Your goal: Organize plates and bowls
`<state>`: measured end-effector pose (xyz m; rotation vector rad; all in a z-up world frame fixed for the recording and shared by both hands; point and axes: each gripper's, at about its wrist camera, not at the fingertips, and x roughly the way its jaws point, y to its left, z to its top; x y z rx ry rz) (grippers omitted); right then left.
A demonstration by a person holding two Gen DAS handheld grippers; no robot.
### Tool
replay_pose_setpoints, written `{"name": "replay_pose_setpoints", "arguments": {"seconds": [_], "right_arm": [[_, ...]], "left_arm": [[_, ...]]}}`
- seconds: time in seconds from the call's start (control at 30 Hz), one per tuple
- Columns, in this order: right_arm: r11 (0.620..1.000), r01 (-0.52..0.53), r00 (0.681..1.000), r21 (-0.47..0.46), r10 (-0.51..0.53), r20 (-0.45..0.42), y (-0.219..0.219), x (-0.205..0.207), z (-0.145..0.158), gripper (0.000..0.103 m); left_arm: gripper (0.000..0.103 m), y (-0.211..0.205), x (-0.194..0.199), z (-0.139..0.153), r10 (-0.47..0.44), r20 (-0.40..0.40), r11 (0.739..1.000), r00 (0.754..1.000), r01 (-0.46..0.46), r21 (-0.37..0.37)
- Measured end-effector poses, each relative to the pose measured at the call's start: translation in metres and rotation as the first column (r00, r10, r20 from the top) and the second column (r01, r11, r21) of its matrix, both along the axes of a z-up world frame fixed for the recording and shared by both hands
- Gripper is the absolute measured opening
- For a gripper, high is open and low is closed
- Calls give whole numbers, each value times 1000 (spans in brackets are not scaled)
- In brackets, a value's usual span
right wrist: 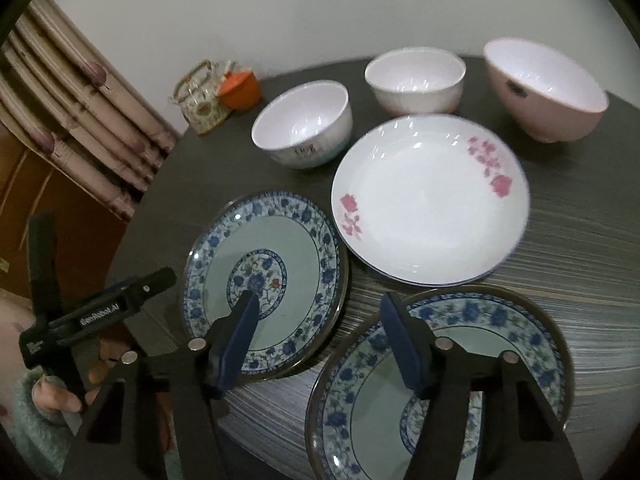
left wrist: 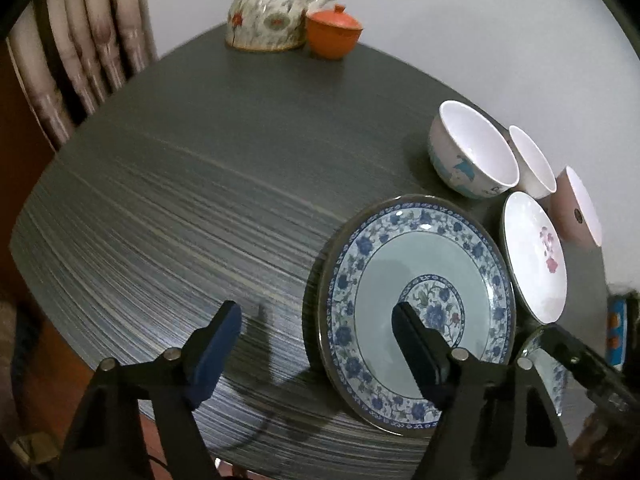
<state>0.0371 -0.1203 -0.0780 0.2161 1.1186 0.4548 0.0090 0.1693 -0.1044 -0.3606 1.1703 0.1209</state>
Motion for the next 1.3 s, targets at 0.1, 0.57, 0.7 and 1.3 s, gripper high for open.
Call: {"name": "replay_pose_setpoints", "arguments": {"seconds": [0.1,0.57,0.7,1.3], "right_arm": [[1000,-6,999,2,6,-39,6,11,-10,50],[1000,6,987,24,-2,-158,14,38,-45,40],[1000,0,986,18,3,-165,16,41,-50,36],[1000,-10,986,19,13,-168,22,53,-63,17]], "left_arm": [[74,7,5,-6,0,-20,998,1000,-1,-55],[50,18,19,-34,-39,-71,983,997,25,-182],[47,20,22,-37,-40,-62,985,997,29,-169],[17,9,24,-29,-88,-7,991,996,86,-100]]}}
